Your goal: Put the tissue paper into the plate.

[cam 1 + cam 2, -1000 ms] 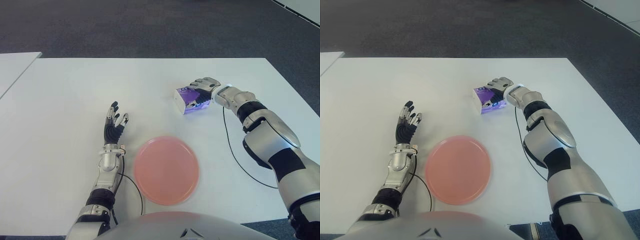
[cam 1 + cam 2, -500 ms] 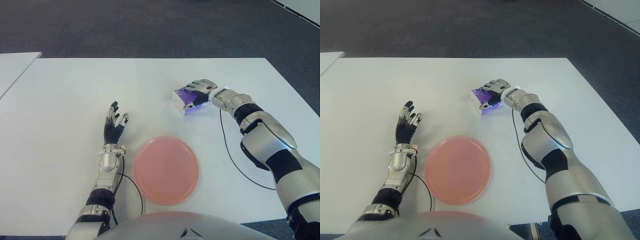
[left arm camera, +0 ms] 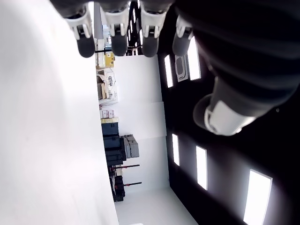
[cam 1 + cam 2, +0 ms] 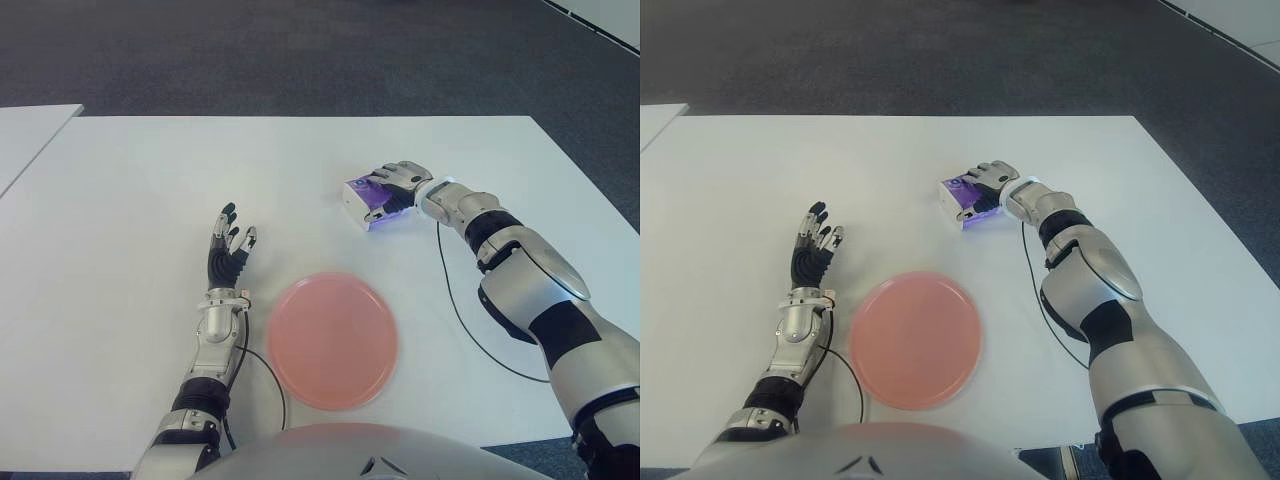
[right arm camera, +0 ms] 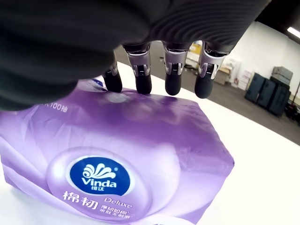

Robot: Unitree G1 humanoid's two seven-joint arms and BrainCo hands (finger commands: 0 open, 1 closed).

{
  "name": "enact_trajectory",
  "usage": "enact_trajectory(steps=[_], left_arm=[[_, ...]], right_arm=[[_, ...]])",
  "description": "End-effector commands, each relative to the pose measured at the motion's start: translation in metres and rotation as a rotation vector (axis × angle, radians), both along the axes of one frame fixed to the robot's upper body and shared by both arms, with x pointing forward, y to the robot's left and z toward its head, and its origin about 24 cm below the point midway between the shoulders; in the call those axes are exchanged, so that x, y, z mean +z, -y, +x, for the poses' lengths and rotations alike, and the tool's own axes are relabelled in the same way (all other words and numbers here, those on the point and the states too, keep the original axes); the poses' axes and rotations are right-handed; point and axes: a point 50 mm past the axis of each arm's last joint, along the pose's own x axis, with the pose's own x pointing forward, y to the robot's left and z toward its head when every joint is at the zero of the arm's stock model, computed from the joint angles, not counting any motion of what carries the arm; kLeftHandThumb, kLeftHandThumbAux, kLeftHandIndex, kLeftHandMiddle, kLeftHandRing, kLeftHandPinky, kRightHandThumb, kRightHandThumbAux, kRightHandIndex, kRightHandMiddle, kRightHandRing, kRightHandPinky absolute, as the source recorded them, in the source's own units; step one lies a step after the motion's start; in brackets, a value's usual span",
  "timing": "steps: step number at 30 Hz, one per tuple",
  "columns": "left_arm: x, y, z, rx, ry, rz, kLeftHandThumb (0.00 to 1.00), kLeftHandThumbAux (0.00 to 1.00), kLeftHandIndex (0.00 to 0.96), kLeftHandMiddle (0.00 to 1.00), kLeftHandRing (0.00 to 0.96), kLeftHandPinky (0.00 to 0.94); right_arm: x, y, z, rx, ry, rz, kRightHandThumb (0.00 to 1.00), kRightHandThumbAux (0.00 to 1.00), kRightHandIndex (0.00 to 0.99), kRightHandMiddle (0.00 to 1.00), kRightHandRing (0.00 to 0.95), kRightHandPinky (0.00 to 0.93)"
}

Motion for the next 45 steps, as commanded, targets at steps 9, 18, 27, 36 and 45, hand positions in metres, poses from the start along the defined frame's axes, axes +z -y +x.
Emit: enact_trajectory(steps=[9,18,27,36,45], left_arm=[[-0.032,-0.001,-0.035,0.040,-0.147,-0.012,0.179,0.614,0.031,0.030,0.009,0.028],[-0.030,-0.002,-0.036,0.043,-0.145,-0.026,0.183,0.602,0.040,0.034,0.011,0.029],[-0.028,-0.004,-0.036,0.053,-0.138,-0.030,0.194,0.596,0.047,0.033,0.008,0.023],[-0.027,-0.007,-0.037,0.062,-0.131,-0.034,0.219,0.600,0.071,0.041,0.009,0.019],[-0.028,-0.009,-0.035,0.071,-0.139,-0.038,0.238,0.597,0.069,0.042,0.007,0.012]], right_arm=[[-0.039,0.006,-0.019,0.015,-0.113,-0.087,0.537,0.174,0.000,0.000,0.000,0.000],[-0.047,0.016,-0.024,0.001,-0.127,-0.120,0.520,0.194,0.000,0.000,0.000,0.000],[-0.057,0.028,-0.032,0.018,-0.155,-0.165,0.512,0.191,0.000,0.000,0.000,0.000],[-0.074,0.040,-0.045,0.040,-0.190,-0.217,0.521,0.179,0.000,0.000,0.000,0.000],[-0.077,0.037,-0.047,0.066,-0.166,-0.220,0.510,0.174,0.000,0.000,0.000,0.000]])
